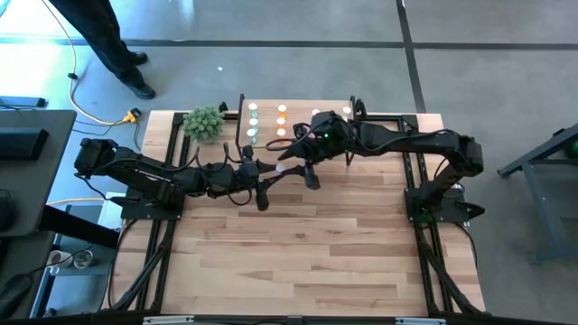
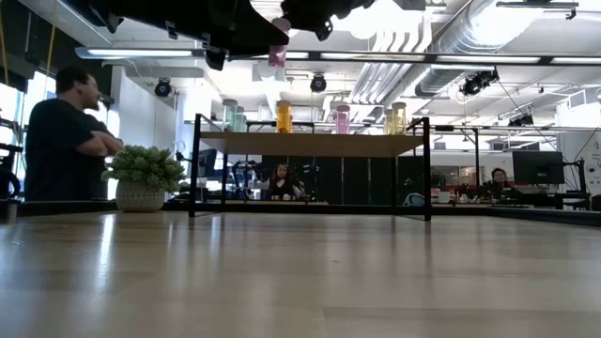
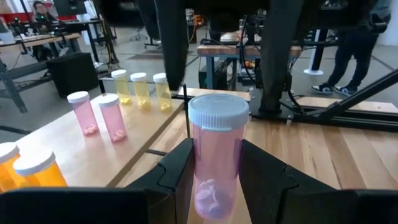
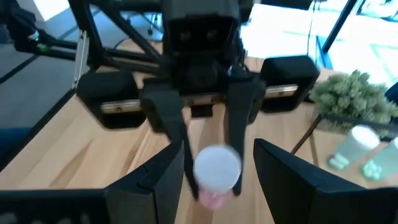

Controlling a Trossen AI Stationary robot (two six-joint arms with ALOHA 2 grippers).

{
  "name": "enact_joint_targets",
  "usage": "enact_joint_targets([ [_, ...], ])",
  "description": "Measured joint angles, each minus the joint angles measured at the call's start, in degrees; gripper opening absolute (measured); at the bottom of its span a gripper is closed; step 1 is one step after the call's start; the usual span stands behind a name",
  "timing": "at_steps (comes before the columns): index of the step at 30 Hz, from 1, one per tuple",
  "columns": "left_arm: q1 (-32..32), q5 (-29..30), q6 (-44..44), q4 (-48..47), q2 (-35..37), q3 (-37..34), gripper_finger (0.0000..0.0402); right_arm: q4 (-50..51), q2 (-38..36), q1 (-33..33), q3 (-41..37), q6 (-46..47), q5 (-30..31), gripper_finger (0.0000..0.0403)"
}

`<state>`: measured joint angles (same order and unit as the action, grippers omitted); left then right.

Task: Pick and place medicine bottles onto shelf by color
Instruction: Put the purple pill bottle on the shelf aligned with the purple pill bottle

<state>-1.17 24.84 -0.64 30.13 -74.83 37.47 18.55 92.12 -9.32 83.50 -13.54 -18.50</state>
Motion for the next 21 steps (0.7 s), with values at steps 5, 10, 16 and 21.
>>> enact_joint_targets([
  [5,0.0,-0.13,0.28,-0.6,0.0,0.0,0.0106,-0.49,1.14,-0.02,0.02,0.22,0.0,0.0185],
  [10,0.0,-0.11,0.46,-0.75,0.0,0.0,0.0106,-0.24,1.69,0.0,0.06,1.02,0.02,0.0185],
  [16,0.0,-0.13,0.46,-0.73,0.0,0.0,0.0106,0.52,2.27,0.11,0.04,1.64,0.02,0.0185],
  [21,0.0,-0.11,0.59,-0.75,0.0,0.0,0.0106,0.58,2.27,0.41,0.04,1.53,0.01,0.0185],
])
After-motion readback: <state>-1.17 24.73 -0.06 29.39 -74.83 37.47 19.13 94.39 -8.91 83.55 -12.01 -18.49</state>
